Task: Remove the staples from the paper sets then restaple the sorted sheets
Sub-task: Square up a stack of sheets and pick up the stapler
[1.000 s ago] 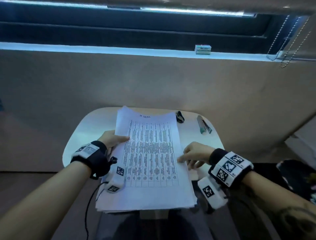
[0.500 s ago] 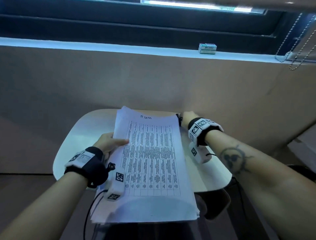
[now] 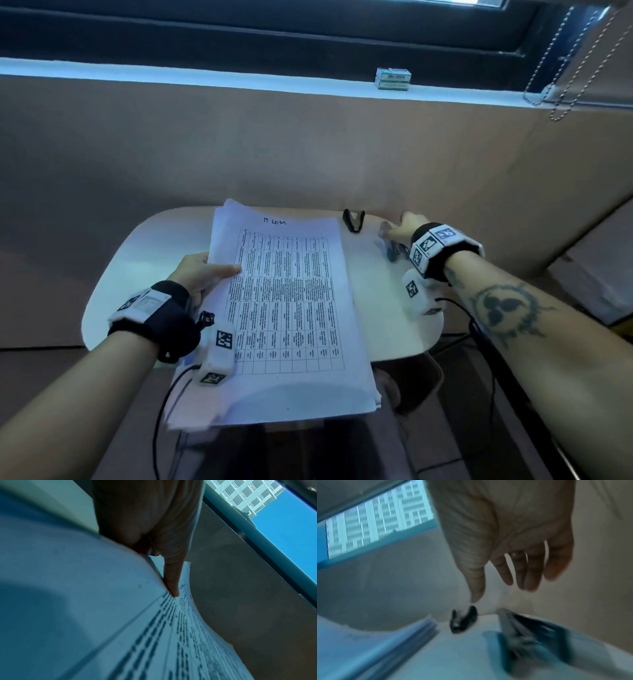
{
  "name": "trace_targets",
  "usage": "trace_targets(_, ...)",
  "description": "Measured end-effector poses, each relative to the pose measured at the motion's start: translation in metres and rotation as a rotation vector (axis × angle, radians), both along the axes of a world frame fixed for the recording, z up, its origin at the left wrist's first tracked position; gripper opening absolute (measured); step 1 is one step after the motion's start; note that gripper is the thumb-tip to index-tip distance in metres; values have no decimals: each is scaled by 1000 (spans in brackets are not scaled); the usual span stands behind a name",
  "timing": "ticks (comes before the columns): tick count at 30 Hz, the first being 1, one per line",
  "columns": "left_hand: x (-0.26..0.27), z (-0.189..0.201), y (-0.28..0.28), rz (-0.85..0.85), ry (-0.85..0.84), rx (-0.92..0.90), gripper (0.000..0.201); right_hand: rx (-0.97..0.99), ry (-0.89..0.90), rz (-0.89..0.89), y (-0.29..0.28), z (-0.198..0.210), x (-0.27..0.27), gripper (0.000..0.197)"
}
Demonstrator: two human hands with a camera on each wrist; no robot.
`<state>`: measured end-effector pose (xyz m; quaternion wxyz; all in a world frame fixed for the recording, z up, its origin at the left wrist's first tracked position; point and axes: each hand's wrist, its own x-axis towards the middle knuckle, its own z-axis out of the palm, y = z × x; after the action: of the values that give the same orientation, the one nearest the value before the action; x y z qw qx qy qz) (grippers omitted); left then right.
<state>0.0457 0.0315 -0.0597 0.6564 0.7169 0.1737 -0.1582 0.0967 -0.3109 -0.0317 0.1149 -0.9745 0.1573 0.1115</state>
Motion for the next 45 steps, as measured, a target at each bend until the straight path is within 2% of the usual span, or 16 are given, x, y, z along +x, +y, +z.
trace_targets(2,-2,-2,-1,24,-17,6,20,21,86,27,3,-15,-11,55)
trace_targets(6,-3,-7,-1,50,-31,11,25,17,22,-86,16,-24,-22,41)
trace_targets(8,-3,-9,0,57,-37,22,25,134,-10,-161,19,-17,-27,44)
trace_targets(10,-1,-10,-1,62,-38,59,27,480,-126,-300,24,-7,-34,44)
trace_targets(12,3,-9,-5,73,-38,92,31,936,-249,-459,34,1,-49,18)
trace_targets(14,9,-7,-12,60,-33,113,33,1246,-221,-527,47,4,-67,6)
trace_targets(16,14,-5,-22,48,-10,149,31,1422,-92,-513,62,1,-83,11)
trace_targets(19,22,-8,-31,81,-3,205,40,1306,58,-385,93,-9,-98,15)
trace_targets(23,30,-7,-33,59,-25,396,48,998,20,-179,125,-39,-100,6)
trace_targets(26,33,0,-34,7,-2,469,57,797,19,-87,132,-46,-95,37)
trace_targets(28,35,7,-37,20,-22,579,68,722,31,-59,134,-47,-92,47)
trace_targets(31,40,14,-47,32,-79,787,85,603,23,-32,139,-48,-92,42)
trace_targets(33,41,14,-53,-19,-33,920,74,528,13,-9,142,-48,-93,39)
trace_targets(36,44,10,-59,-32,52,920,66,484,29,3,145,-45,-92,38)
trace_targets(40,43,3,-61,67,-6,822,74,458,36,-6,145,-45,-89,38)
trace_targets(45,38,5,-60,74,23,805,58,457,28,-8,145,-47,-91,36)
